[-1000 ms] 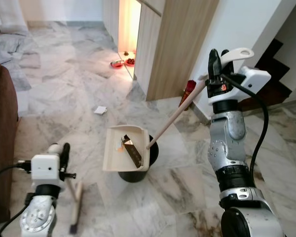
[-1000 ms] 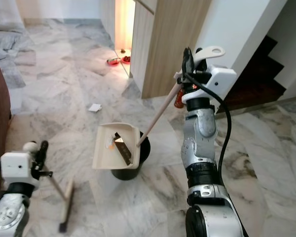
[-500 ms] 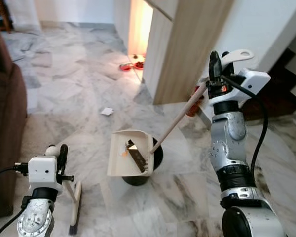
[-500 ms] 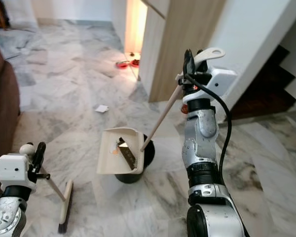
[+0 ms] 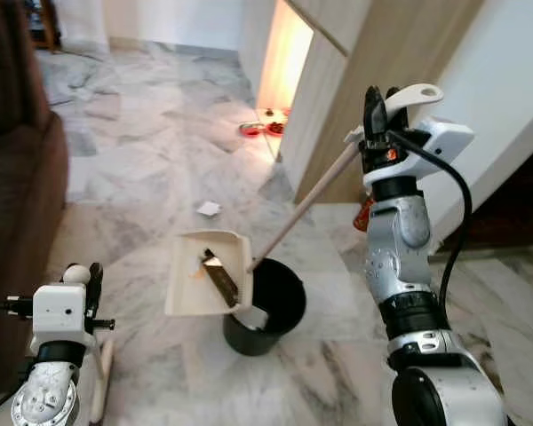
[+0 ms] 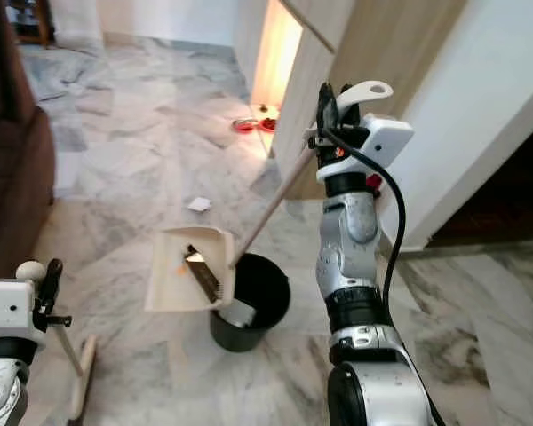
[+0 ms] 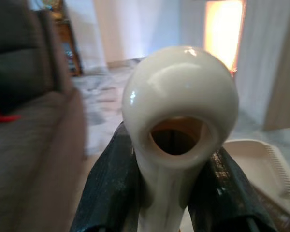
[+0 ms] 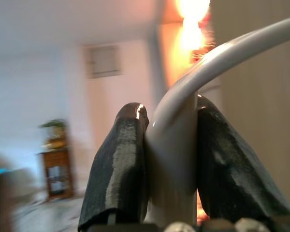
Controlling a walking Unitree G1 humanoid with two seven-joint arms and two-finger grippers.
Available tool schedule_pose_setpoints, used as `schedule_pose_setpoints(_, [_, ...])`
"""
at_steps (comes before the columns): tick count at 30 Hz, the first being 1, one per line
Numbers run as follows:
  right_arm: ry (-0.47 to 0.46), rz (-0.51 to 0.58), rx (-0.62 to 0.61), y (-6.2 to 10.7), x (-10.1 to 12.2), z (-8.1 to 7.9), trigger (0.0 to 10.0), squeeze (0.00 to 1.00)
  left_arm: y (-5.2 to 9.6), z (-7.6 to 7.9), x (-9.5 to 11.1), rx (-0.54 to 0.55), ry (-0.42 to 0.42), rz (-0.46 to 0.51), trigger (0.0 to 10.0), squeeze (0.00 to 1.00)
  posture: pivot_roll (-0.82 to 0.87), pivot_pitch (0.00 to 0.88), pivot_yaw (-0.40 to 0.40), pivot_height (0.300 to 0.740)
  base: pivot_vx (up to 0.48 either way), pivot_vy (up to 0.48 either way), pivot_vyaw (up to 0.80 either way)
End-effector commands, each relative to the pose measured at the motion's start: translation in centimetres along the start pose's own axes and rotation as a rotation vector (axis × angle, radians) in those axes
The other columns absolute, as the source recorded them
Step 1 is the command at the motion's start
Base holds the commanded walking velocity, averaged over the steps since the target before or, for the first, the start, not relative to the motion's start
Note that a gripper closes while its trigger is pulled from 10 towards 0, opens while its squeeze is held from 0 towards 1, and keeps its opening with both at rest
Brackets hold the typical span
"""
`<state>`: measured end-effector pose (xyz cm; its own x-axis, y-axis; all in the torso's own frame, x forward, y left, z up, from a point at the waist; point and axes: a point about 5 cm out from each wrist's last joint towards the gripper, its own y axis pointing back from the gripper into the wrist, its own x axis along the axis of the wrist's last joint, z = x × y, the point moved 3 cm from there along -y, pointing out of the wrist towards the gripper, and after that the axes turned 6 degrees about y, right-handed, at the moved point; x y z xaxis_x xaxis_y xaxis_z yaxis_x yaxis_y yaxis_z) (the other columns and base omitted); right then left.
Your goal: Sweep floor
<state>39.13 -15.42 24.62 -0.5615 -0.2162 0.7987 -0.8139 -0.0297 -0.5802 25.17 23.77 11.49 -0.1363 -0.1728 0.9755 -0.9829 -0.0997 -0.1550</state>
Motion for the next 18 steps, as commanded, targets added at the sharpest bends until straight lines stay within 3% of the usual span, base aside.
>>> schedule_pose_setpoints(1, [0.016, 0.068, -0.020, -0.82, 1.60, 0.42, 10.0, 0.00, -0.39, 0.24, 1.56, -0.015, 0.009, 0.069, 10.0, 0.00, 0.18, 0.000, -0.166, 0.740, 0.416, 0.000, -0.80])
schedule_pose_setpoints(7, [0.018, 0.067, -0.022, -0.91, 1.59, 0.54, 10.0, 0.00, -0.38, 0.25, 1.55, -0.014, 0.009, 0.067, 10.0, 0.00, 0.18, 0.000, -0.166, 0.740, 0.419, 0.000, -0.77])
schedule_pose_setpoints(15, [0.015, 0.075, -0.001, -0.92, 1.62, 0.14, 10.0, 0.00, -0.38, 0.54, 1.55, -0.022, 0.018, 0.065, 10.0, 0.00, 0.18, 0.010, -0.168, 0.740, 0.412, 0.000, 0.00])
schedule_pose_setpoints(18, [0.017, 0.073, -0.001, -0.91, 1.58, 0.17, 10.0, 0.00, -0.28, 0.70, 1.48, -0.029, 0.021, 0.062, 10.0, 0.00, 0.18, 0.012, -0.168, 0.740, 0.000, 0.000, 0.00])
